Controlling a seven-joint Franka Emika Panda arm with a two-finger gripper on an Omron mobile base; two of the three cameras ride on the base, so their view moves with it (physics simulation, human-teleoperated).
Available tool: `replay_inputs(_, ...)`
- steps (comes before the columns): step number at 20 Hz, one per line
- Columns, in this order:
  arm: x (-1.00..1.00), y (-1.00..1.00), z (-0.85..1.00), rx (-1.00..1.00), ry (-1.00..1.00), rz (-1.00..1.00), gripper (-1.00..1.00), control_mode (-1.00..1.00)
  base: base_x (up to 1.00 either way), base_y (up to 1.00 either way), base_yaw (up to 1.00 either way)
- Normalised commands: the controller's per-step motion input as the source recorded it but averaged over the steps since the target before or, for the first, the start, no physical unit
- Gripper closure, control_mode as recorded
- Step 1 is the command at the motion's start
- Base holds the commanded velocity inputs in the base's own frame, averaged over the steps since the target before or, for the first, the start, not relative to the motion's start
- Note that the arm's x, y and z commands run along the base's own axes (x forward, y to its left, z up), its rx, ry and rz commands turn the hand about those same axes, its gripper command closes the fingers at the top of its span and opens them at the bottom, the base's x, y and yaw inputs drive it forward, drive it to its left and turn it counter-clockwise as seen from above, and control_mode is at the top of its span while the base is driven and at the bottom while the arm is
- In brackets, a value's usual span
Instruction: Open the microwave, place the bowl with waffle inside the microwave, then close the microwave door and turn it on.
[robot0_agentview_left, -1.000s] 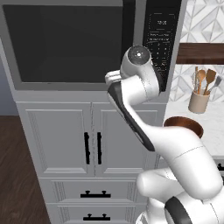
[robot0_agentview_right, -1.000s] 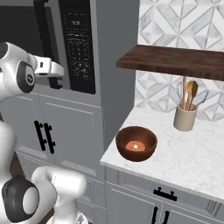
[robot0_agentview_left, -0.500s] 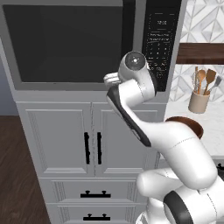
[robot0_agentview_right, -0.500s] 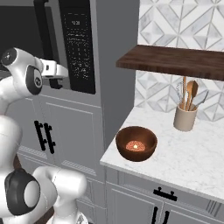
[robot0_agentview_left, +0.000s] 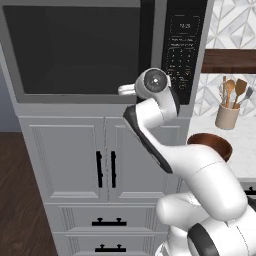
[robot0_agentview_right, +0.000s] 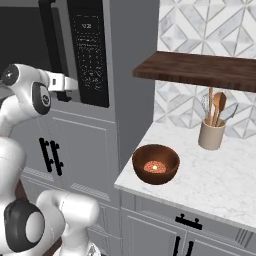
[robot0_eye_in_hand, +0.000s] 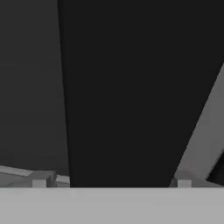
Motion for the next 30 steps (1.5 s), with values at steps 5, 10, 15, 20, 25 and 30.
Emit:
replay_inputs(5, 1.0, 0.55, -0.76, 0.0, -0.11, 0.09, 1.0, -1.0, 0.0, 0.0, 0.0)
replay_inputs(10, 0.52, 0.59, -0.45, 0.06, -0.03, 0.16, 1.0, -1.0, 0.0, 0.0, 0.0)
replay_inputs(15, -0.59, 0.9, 0.12, -0.05, 0.23, 0.25, 1.0, -1.0, 0.0, 0.0, 0.0)
replay_inputs(20, -1.0, 1.0, 0.02, -0.11, 0.17, 0.2, 1.0, -1.0, 0.0, 0.0, 0.0)
replay_inputs(25, -1.0, 1.0, 0.0, -0.11, 0.04, 0.14, 1.0, -1.0, 0.0, 0.0, 0.0)
replay_inputs(30, -1.0, 1.0, -0.04, -0.15, 0.0, 0.06, 1.0, -1.0, 0.0, 0.0, 0.0)
